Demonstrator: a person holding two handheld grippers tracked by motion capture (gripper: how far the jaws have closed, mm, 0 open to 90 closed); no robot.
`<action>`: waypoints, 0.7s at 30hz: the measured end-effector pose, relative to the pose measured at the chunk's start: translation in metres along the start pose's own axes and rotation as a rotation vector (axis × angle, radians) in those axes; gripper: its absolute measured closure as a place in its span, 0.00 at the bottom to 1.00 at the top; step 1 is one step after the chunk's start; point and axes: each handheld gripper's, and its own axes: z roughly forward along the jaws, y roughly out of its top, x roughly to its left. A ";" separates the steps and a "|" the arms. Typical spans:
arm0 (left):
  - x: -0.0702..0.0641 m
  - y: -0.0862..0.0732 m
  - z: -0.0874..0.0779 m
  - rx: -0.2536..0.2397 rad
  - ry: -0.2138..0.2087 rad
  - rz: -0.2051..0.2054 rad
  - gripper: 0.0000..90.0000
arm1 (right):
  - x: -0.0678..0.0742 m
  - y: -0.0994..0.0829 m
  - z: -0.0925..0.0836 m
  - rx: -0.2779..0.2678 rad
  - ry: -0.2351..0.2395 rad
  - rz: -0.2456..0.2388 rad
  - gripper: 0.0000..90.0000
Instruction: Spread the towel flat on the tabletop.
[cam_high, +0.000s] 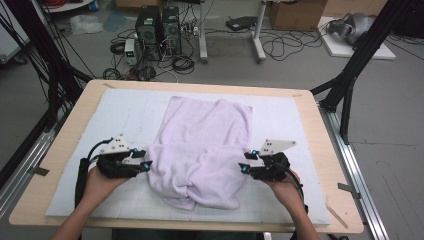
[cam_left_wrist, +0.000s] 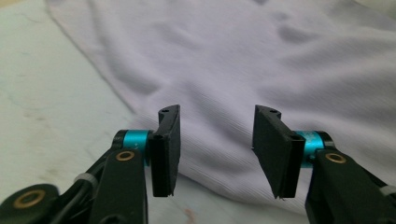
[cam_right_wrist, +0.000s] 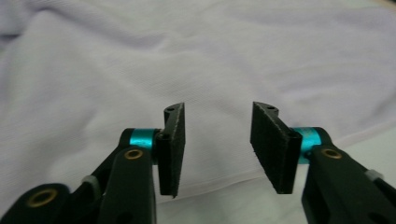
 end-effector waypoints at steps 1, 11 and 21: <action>-0.005 -0.004 0.001 0.008 -0.014 0.006 0.53 | 0.006 -0.004 0.001 -0.004 0.019 0.000 0.58; -0.026 -0.017 0.030 0.152 -0.120 0.088 0.65 | 0.035 -0.018 0.033 0.104 0.133 -0.041 0.53; -0.026 -0.014 0.031 0.149 -0.099 0.108 0.98 | 0.032 -0.015 0.042 0.134 0.131 -0.056 0.93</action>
